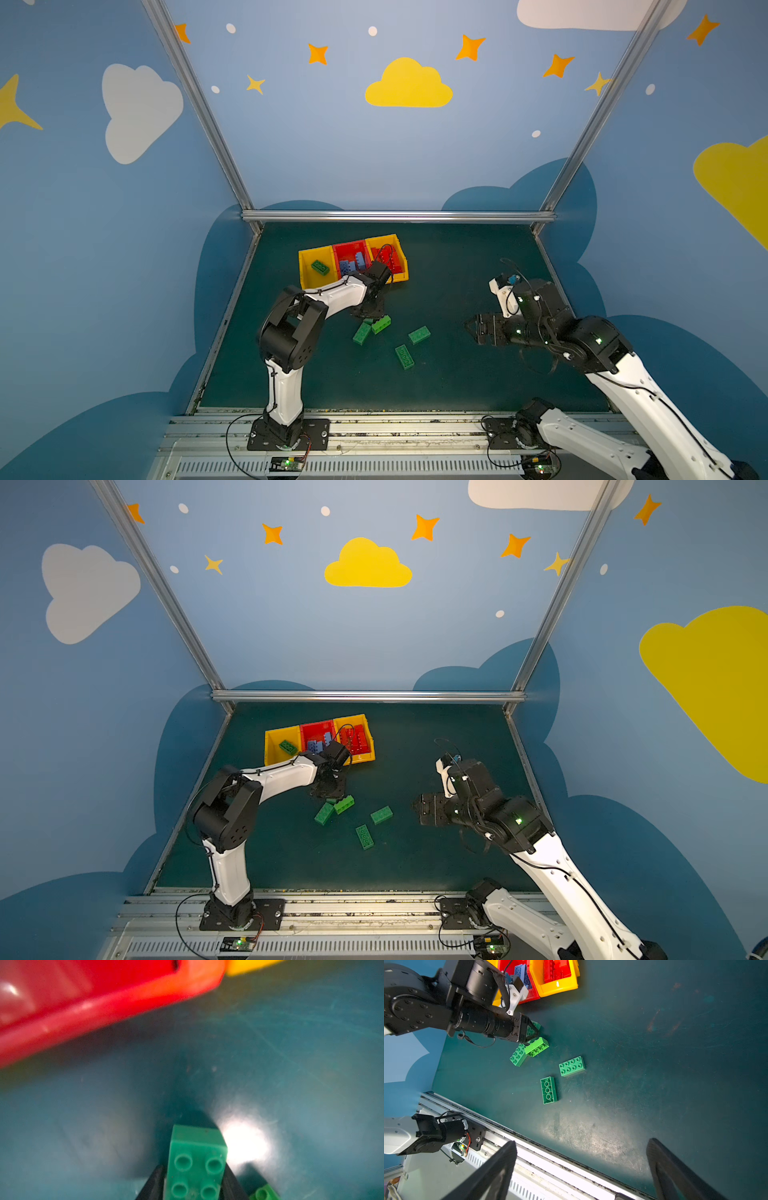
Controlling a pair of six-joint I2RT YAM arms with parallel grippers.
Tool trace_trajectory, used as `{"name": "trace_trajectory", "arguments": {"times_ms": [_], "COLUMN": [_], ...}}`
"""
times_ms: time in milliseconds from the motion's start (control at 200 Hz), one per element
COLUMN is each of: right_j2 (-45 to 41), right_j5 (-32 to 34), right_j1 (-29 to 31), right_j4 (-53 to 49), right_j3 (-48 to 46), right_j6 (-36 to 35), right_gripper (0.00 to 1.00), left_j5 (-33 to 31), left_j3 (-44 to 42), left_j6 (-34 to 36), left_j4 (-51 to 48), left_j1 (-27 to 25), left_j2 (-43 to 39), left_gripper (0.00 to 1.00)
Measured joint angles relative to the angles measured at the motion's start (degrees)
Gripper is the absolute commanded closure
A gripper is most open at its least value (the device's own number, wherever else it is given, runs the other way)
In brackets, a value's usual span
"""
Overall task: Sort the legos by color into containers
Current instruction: 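Carry the green brick with the left gripper and drop it into the yellow bin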
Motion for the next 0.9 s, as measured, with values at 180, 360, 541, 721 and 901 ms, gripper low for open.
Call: {"name": "trace_trajectory", "arguments": {"times_ms": [180,360,541,721,901], "right_j2": [2.2,5.0,8.2,13.4,22.9], "right_j5": [-0.2,-0.4,-1.4,-4.2,-7.3], "right_j1": [0.1,0.4,0.5,1.1,2.8], "right_j4": [0.7,2.3,4.6,8.1,11.7], "right_j3": [0.7,2.2,3.8,7.4,14.5], "right_j6": [-0.1,-0.3,-0.7,-2.1,-4.3], "right_gripper": [0.05,0.05,0.05,0.05,0.05], "left_j5": [-0.9,-1.6,-3.8,-5.2,-5.7], "left_j3": [0.7,2.1,3.5,5.9,7.4], "left_j6": [0.3,0.5,0.4,0.0,-1.0], "left_j4": [-0.9,-4.1,-8.1,-11.0,-12.0], "left_j1": [0.0,0.0,0.1,3.3,12.8], "left_j2": [0.2,-0.4,-6.0,-12.6,-14.4], "left_gripper": [0.77,0.77,0.76,0.76,0.76]}}
